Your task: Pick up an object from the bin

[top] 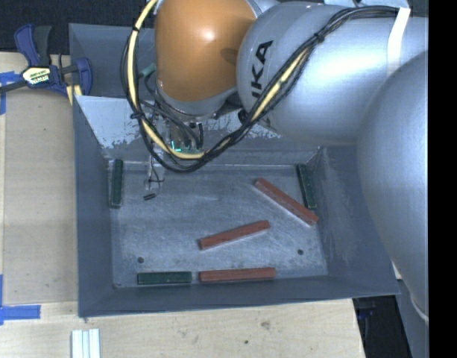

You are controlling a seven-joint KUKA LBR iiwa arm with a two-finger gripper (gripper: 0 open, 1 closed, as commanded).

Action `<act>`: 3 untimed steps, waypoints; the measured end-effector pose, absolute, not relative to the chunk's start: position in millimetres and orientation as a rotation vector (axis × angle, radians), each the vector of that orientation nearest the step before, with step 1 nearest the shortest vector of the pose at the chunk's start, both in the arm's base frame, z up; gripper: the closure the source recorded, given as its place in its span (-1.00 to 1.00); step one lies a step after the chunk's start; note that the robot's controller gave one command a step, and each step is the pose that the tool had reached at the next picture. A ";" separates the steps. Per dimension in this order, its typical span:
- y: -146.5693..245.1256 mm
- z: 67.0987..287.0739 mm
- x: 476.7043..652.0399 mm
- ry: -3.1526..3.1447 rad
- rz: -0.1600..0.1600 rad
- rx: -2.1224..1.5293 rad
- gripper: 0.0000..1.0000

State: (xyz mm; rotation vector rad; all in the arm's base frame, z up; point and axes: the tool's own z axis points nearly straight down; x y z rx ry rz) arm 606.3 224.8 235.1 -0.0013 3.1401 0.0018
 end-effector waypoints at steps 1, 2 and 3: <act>224.3 236.0 607.0 3.138 0.002 0.001 -1.00; 229.9 185.8 612.6 3.126 0.001 -0.248 -1.00; 242.6 159.7 626.2 3.112 0.002 -0.405 -1.00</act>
Offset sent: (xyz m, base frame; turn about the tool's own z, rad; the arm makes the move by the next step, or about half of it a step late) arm 0.0166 0.0158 -0.1651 -0.5018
